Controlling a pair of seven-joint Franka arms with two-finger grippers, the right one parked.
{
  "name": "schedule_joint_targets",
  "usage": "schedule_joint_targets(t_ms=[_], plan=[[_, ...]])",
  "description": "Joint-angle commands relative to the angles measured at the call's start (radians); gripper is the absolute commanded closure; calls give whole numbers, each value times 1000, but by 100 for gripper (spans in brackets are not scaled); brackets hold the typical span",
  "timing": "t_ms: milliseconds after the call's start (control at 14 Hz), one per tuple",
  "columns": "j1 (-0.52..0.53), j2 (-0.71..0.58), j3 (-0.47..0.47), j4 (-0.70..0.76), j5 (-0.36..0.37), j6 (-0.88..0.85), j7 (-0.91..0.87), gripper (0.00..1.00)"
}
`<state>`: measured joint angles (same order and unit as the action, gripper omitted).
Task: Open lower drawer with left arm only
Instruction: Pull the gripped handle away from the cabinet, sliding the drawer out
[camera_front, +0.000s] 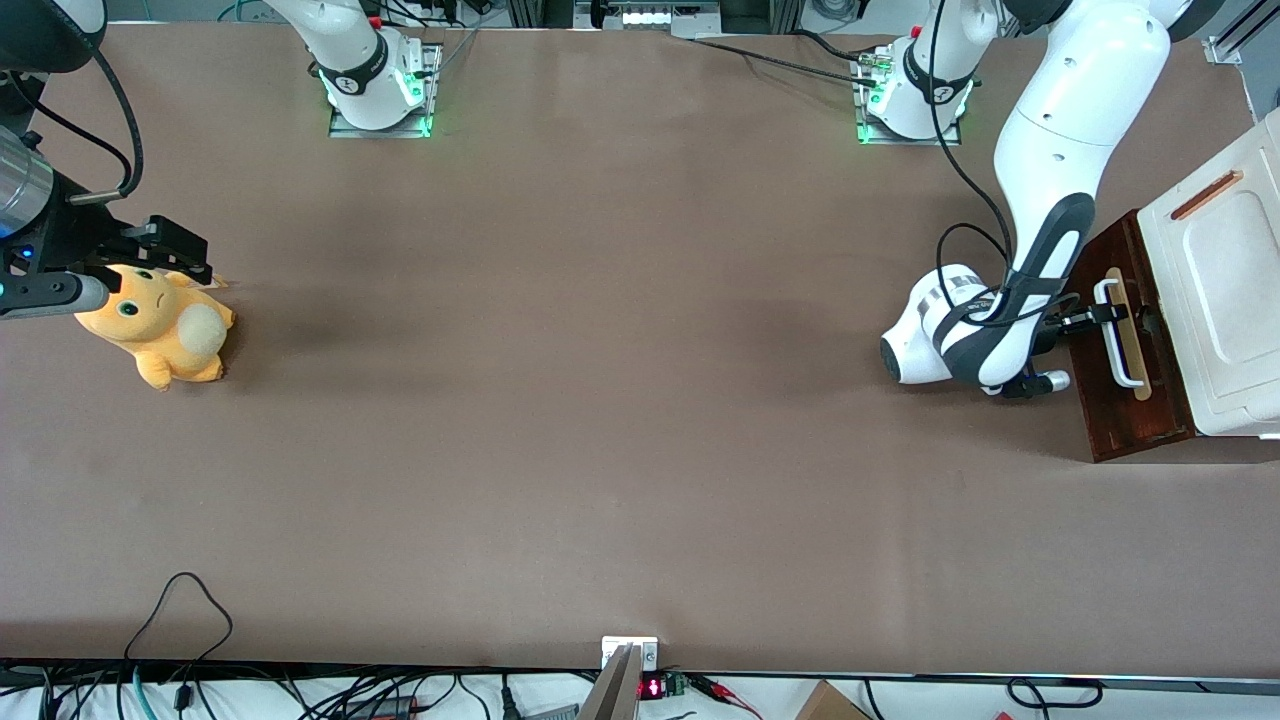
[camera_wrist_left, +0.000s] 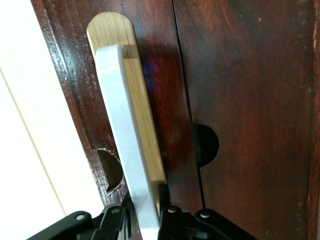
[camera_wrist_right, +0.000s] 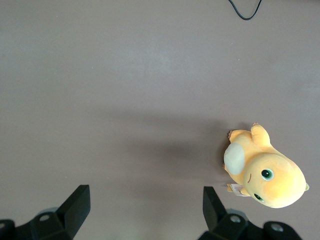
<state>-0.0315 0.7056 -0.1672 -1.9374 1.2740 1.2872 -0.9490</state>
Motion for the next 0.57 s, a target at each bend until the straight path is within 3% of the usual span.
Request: schedule_joint_targets(t_ms=[0, 500], plan=[[-25, -6, 0, -8, -18, -39, -2, 82], [-44, -6, 1, -6, -39, -49, -20, 82]])
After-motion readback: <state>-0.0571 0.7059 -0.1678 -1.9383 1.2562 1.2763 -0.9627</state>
